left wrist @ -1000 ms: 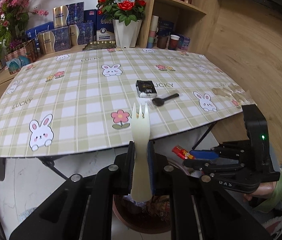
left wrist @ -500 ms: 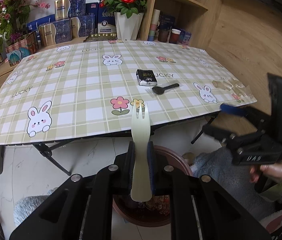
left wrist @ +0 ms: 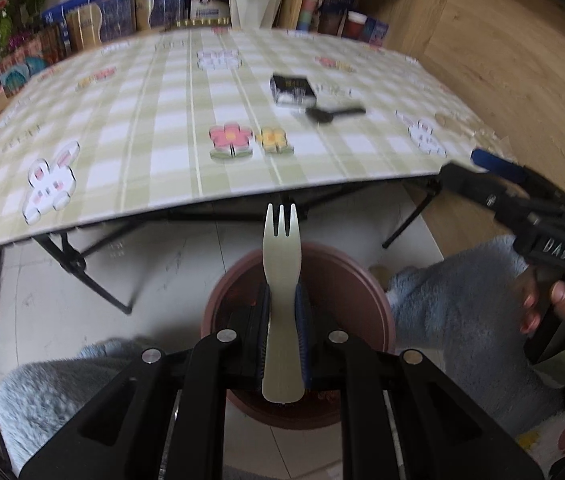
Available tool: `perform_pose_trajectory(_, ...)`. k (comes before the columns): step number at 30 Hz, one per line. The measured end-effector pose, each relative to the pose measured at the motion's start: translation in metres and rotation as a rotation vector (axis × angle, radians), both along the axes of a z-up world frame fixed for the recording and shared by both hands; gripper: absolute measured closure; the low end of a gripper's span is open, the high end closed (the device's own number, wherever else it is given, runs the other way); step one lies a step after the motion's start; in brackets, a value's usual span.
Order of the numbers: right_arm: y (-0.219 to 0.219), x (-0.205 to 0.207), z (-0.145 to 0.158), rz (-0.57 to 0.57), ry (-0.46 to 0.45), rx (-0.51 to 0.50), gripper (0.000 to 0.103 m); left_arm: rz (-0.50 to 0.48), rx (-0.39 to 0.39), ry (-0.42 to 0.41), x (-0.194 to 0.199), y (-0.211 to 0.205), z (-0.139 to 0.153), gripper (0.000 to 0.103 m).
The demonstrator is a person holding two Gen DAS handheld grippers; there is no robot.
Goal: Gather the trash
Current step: 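Carry the white fork over the bin and open the left tool, then move both tools back over the table toward the tissue pack and spoon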
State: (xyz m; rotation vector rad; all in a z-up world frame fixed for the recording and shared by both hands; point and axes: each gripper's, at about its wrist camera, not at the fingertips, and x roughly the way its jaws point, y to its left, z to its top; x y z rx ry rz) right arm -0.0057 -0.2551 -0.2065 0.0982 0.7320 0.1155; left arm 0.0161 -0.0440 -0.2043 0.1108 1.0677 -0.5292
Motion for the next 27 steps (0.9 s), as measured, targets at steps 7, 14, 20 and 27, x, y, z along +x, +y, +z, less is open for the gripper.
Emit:
perform_pose_trajectory(7,-0.002,0.001,0.002,0.000,0.009,0.014,0.006,-0.007,0.022,0.094,0.004,-0.003,-0.030,0.090)
perform_pose_trajectory(14,-0.006,0.002,-0.001,-0.005,0.026,0.030,0.006,-0.023,0.030,0.116,0.003,-0.008,-0.035,0.085)
perform_pose_trajectory(20,-0.005,0.002,-0.002,-0.004,0.025,0.027,0.006,0.031,-0.023,0.052,0.005,0.001,-0.022,0.040)
perform_pose_trajectory(27,-0.006,0.004,-0.005,-0.014,0.035,0.023,0.006,0.207,-0.121,-0.102,0.015,0.030,0.007,0.016)
